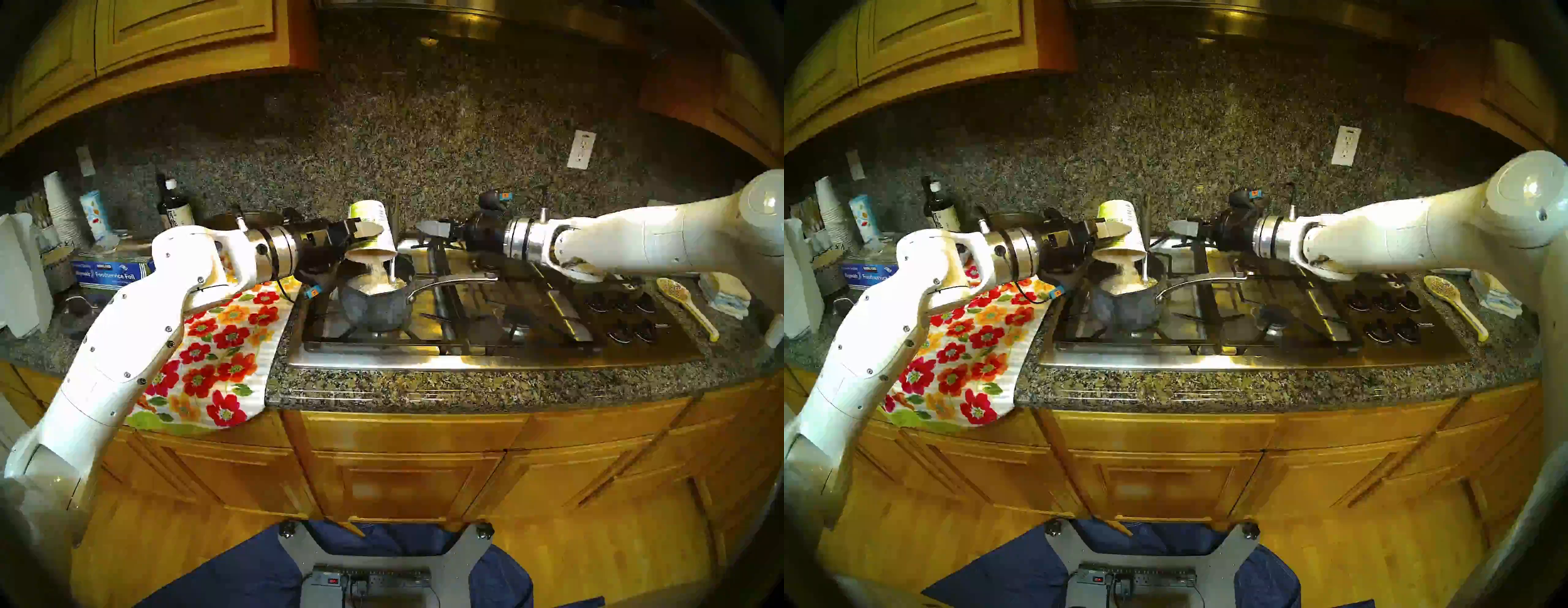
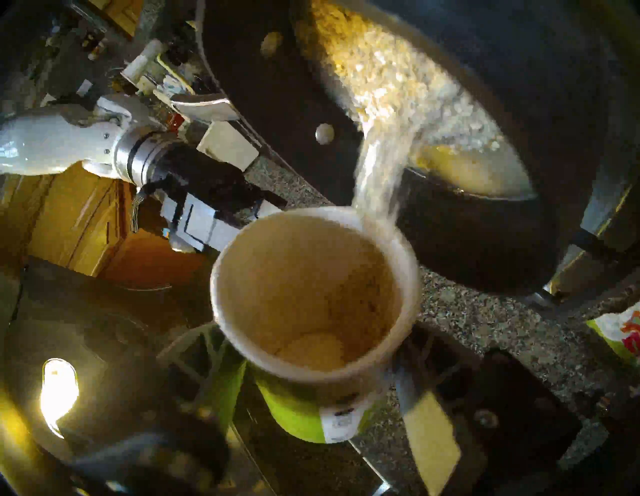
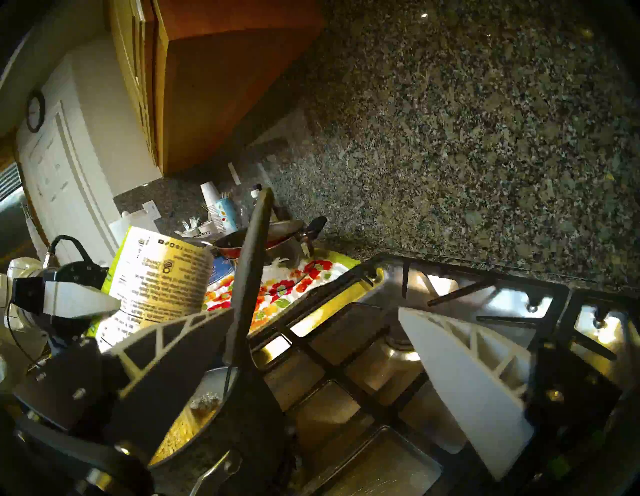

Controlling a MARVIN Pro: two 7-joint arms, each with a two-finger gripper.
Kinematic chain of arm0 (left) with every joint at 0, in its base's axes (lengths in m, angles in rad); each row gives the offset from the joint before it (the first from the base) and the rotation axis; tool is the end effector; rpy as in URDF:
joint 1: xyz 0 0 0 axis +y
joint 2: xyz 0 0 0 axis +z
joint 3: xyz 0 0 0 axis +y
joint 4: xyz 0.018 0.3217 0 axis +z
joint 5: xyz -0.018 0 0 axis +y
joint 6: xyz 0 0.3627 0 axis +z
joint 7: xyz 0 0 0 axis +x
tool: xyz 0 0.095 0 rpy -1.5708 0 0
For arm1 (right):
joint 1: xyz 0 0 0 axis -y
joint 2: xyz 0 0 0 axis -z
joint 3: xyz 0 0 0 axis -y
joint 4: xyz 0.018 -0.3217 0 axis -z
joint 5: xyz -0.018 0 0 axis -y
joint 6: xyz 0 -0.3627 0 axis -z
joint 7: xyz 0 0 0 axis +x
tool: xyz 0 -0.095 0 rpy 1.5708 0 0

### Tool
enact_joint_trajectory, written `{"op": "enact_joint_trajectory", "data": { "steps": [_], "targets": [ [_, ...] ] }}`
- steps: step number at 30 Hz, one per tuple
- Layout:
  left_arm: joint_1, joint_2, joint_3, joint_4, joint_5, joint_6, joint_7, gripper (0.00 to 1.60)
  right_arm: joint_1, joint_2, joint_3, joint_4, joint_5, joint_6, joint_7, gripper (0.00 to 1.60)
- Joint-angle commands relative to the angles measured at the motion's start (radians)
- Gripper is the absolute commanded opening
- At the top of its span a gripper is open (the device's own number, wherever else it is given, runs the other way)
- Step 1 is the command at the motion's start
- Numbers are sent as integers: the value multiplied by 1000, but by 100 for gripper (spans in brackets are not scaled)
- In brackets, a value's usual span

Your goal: Pour oats into pot and stir with a spoon

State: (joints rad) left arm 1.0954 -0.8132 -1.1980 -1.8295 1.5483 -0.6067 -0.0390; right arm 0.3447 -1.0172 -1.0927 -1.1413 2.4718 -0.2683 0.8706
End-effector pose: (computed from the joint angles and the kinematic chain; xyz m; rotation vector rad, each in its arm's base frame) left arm 0.4979 0.0017 -0.0961 0.1740 1.8223 -1.0578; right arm 0.6217 -0.0445 -0.1284 -1.7885 -0.6284 -1.3067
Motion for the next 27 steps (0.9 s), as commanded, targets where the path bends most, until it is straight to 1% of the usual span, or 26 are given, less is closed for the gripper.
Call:
{"op": "enact_joint_trajectory", "data": {
  "steps": [1, 3, 7, 13, 14, 18, 24, 27],
  "targets": [
    [-17, 5, -10, -7, 57, 40, 90, 68, 40, 0, 18, 10, 4, -5, 0, 160],
    [-15, 7, -9, -6, 65, 42, 100, 68, 40, 0, 18, 9, 4, -5, 0, 160],
    [-8, 19, 1, 4, 115, 55, 156, 68, 40, 0, 18, 9, 4, -5, 0, 160],
    [-10, 23, 6, 15, 149, 65, 198, 68, 40, 0, 18, 9, 4, -5, 0, 160],
    [-9, 27, 8, 19, 165, 70, 217, 68, 40, 0, 18, 9, 4, -5, 0, 160],
    [-10, 32, 14, 32, 192, 80, 247, 68, 40, 0, 18, 9, 4, -5, 0, 160],
    [-23, 29, 23, 52, 246, 110, 309, 67, 40, 0, 18, 10, 4, -5, 1, 160],
    [-33, 18, 21, 59, 253, 113, 319, 67, 40, -1, 18, 10, 4, -5, 1, 160]
  ]
}}
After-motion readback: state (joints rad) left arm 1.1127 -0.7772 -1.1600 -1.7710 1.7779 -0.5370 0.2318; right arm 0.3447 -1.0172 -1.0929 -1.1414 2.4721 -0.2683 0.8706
